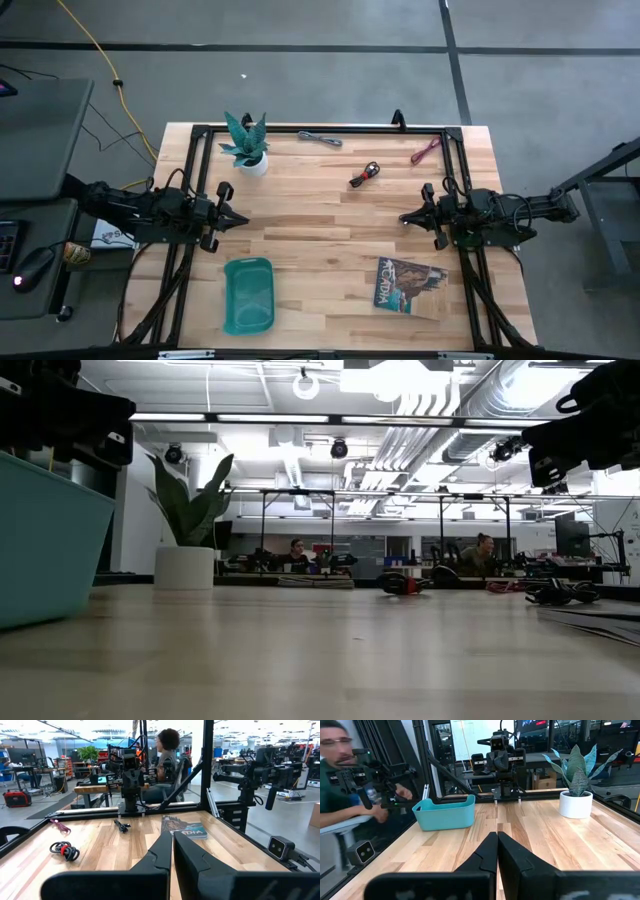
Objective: Pick and place USB-C Cables
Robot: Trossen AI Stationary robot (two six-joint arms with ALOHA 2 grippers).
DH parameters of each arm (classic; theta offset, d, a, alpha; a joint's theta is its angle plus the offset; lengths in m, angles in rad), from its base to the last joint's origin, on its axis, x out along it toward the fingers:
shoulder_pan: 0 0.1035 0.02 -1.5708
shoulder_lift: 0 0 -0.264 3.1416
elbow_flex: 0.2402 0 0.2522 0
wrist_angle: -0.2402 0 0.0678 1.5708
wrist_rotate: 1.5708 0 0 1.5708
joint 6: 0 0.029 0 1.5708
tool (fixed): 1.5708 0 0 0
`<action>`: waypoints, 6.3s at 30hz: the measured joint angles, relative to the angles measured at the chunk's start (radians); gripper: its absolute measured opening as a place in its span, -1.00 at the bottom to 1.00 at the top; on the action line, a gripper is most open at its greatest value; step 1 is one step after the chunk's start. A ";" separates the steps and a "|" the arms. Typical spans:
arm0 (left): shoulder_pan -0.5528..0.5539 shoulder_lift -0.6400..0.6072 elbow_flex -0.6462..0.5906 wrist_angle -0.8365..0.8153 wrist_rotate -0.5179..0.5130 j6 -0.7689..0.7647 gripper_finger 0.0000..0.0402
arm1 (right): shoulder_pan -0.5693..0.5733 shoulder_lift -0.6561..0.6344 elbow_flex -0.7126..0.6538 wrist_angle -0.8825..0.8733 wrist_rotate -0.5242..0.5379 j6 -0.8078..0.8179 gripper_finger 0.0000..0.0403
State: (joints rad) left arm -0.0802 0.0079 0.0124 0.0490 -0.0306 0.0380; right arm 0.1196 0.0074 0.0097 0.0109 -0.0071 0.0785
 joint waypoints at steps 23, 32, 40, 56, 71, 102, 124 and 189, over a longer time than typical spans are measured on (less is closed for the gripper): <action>0.000 0.000 0.000 0.000 0.000 0.000 -1.00 | 0.000 0.000 0.000 0.000 0.000 0.000 -1.00; 0.000 0.000 0.000 0.000 0.000 0.000 -1.00 | 0.000 0.000 0.000 0.000 0.000 0.000 -1.00; 0.000 0.000 0.000 0.000 0.000 0.000 -1.00 | 0.000 0.000 0.000 0.000 0.000 0.000 -1.00; 0.000 0.000 0.000 0.000 0.000 0.000 -1.00 | 0.000 0.000 0.000 0.000 0.000 0.000 -1.00; 0.000 0.000 0.000 0.000 0.000 0.000 -1.00 | 0.000 0.000 0.000 0.000 0.000 0.000 -1.00; 0.000 0.000 0.000 0.000 0.000 0.000 -1.00 | 0.000 0.000 0.000 0.000 0.003 -0.032 -1.00; 0.000 0.000 0.000 0.000 0.000 0.000 -1.00 | 0.000 0.000 0.000 0.008 0.005 -0.034 -1.00; 0.000 0.000 0.000 0.000 0.000 0.000 -1.00 | -0.002 0.168 0.440 0.030 0.408 -0.036 0.02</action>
State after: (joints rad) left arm -0.0799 0.0078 0.0120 0.0494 -0.0307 0.0376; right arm 0.1173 0.1754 0.4493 0.0406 0.4010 0.0428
